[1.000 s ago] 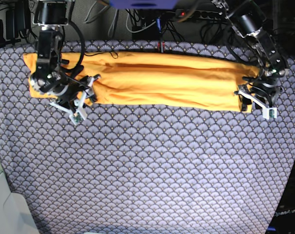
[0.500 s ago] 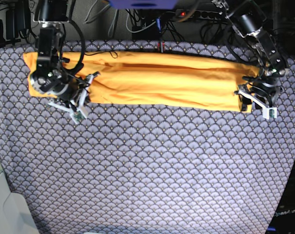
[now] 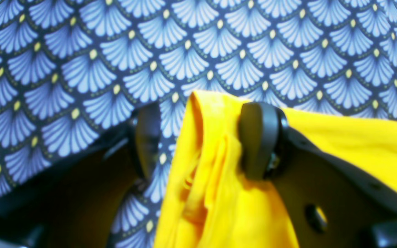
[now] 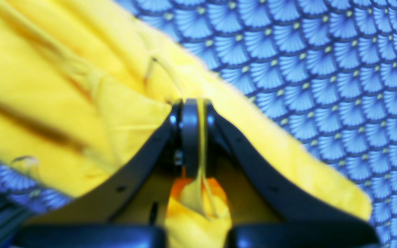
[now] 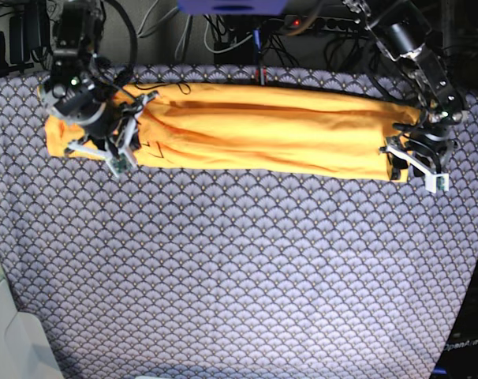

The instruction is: Fold the T-shirt properly

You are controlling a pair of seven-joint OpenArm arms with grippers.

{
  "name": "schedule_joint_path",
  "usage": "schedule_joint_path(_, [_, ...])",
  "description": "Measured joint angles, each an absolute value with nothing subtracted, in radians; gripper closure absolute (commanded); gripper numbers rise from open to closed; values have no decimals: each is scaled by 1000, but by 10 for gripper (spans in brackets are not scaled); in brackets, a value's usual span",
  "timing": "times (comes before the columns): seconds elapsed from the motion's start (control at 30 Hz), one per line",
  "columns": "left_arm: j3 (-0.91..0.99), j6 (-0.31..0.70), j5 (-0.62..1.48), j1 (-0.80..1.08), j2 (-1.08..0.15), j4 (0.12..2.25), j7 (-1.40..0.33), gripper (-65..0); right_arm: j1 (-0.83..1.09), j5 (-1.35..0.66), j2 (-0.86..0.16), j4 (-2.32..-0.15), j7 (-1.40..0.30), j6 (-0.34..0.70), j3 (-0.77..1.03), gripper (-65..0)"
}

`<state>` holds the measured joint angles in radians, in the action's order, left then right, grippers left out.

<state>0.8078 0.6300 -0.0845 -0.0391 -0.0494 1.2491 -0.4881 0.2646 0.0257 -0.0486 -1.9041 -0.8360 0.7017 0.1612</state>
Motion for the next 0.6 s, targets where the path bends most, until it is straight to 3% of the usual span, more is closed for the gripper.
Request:
schedule_joint_path(0.47, [808, 632, -85, -39, -49, 1249, -488, -361, 355, 34, 3, -1908, -842, 702, 56, 0])
schedule_joint_path(0.6, [808, 632, -85, -39, -49, 1249, -488, -361, 355, 34, 3, -1908, -848, 702, 57, -88])
